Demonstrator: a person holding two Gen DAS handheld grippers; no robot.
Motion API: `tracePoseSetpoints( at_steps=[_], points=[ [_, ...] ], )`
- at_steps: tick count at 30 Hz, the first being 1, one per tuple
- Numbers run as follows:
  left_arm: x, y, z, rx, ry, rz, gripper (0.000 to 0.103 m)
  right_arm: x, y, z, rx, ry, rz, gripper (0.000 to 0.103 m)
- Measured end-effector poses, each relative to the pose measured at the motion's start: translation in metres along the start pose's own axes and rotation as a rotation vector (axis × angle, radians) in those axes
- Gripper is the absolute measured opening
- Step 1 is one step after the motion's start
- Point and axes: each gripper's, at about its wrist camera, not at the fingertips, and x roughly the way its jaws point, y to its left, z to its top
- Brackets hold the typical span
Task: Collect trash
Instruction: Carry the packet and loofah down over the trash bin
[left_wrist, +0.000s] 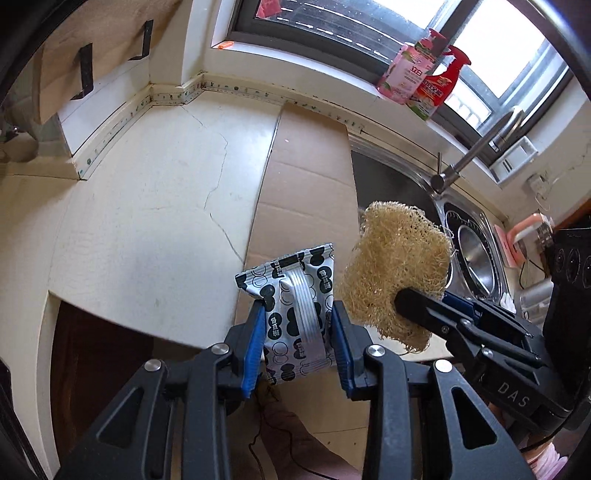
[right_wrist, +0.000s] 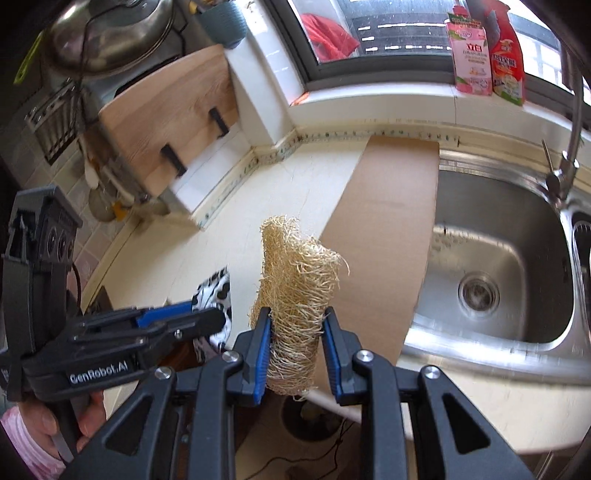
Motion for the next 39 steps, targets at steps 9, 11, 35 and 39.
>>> tracePoseSetpoints(
  at_steps=[9,11,35,39],
  points=[
    [-0.010,0.037,-0.116,0.005,0.017,0.058,0.033,0.016,0.047,-0.099,-0.113,0.129,0.026,0.026],
    [-0.001,0.049,-0.136,-0.024,0.022,0.077,0.033,0.034,0.052,-0.119,-0.155,0.174,0.025,0.026],
    [0.284,0.250,-0.312,-0.247,0.276,0.252,0.078,0.378,-0.014,-0.321,-0.382,0.583,-0.035,0.039],
    [0.283,0.252,-0.309,-0.256,0.279,0.275,0.079,0.378,-0.021,-0.320,-0.335,0.589,-0.062,0.039]
  ],
)
